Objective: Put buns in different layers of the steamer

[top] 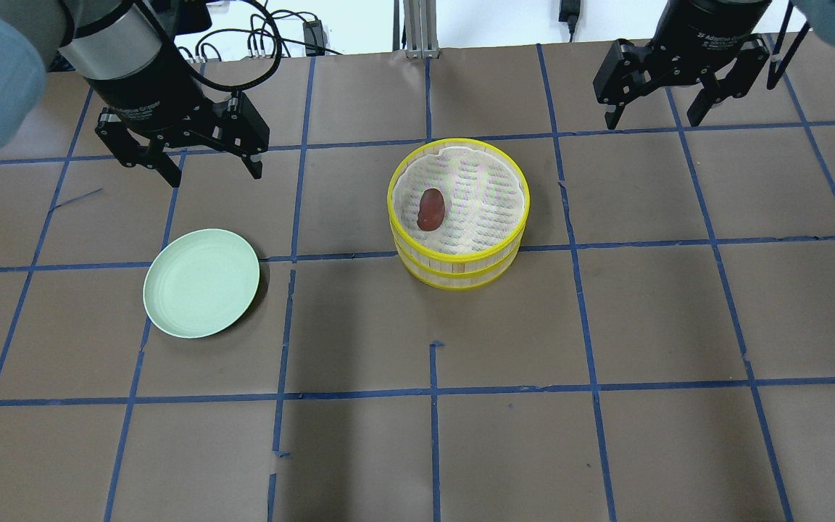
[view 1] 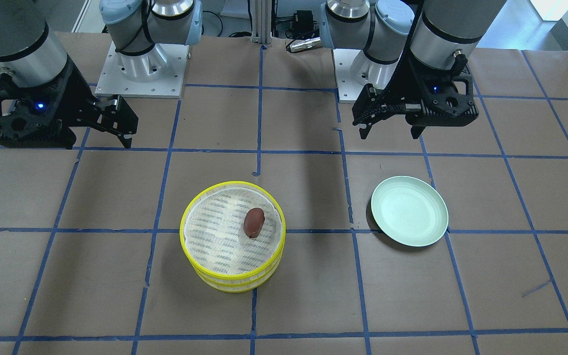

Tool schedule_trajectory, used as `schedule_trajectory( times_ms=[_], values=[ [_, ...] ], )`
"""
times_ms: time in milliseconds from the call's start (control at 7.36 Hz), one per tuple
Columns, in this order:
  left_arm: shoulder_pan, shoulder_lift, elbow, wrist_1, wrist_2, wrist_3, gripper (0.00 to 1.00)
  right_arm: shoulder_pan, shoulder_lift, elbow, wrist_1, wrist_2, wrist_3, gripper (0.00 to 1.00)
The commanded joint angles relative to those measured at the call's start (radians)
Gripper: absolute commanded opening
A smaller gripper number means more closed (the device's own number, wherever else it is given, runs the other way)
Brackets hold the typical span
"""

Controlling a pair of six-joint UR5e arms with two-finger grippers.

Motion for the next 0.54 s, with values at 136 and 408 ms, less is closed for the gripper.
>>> schedule_trajectory(
  times_ms=[136, 408],
  values=[
    [-0.002, -0.044, 0.006, 0.042, -0.004, 0.003, 1.0, 0.046, -0.008, 0.037, -0.027, -0.01, 0.037, 1.0],
    [-0.014, -0.045, 0.006, 0.042, -0.004, 0.0, 1.0, 0.046, -0.008, 0.046, -0.035, -0.011, 0.039, 1.0]
  ],
)
